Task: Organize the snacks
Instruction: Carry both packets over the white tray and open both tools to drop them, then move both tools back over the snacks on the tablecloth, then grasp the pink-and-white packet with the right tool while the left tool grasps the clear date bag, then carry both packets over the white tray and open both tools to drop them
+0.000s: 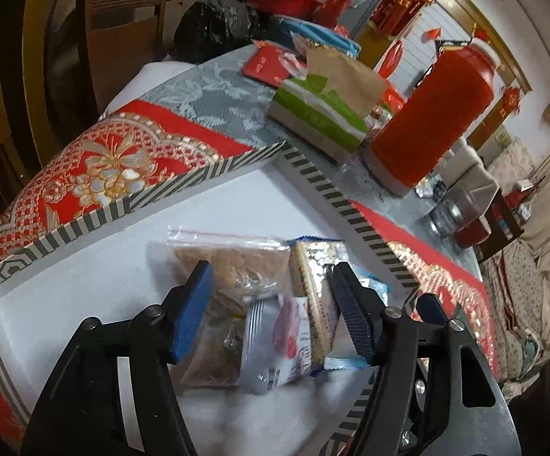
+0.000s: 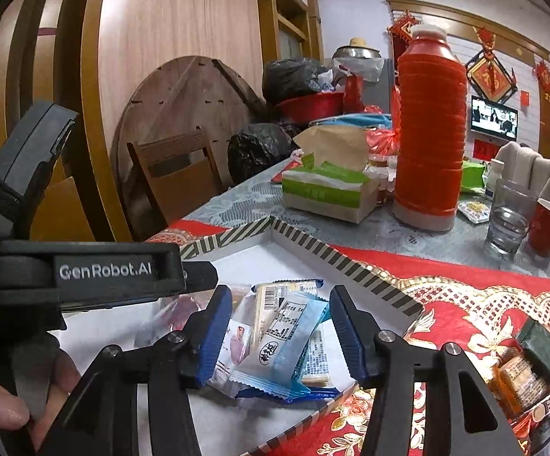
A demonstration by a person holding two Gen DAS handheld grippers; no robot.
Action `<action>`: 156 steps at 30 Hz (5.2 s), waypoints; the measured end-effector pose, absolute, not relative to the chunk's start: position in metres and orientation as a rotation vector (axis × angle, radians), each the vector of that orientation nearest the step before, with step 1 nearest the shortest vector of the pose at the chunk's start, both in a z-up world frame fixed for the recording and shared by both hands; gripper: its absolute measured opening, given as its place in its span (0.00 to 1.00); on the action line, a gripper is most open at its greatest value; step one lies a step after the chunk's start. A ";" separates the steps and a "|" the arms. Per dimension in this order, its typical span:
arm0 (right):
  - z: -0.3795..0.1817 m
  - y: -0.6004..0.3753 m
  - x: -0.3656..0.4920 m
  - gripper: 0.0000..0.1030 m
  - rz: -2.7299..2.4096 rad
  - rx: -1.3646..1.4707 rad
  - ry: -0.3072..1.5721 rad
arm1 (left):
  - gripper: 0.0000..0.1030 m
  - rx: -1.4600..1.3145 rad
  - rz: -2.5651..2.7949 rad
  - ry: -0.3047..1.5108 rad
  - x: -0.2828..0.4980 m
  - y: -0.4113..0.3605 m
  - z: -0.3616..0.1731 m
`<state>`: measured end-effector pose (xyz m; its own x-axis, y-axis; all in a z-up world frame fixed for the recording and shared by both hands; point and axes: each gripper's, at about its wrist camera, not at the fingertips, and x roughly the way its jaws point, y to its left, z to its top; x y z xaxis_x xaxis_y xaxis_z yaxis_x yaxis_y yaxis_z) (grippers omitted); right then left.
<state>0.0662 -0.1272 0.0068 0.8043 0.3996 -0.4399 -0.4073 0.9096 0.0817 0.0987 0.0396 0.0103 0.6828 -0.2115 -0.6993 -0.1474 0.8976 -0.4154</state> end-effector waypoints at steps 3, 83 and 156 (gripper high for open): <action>0.010 -0.132 0.058 0.50 0.420 -0.006 0.418 | 0.66 -0.479 -0.052 0.798 0.097 0.040 0.014; 0.004 -0.440 0.001 0.78 0.187 0.079 0.571 | 0.77 -0.143 -0.519 0.779 0.056 -0.132 0.020; -0.003 -0.412 0.021 0.49 0.217 0.163 0.590 | 0.38 -0.151 -0.476 0.783 0.045 -0.120 0.018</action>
<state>0.0208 -0.4122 -0.0029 0.8092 0.2488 -0.5323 -0.1557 0.9644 0.2140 0.0450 -0.1201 0.0182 0.6090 -0.4659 -0.6419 0.3557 0.8838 -0.3039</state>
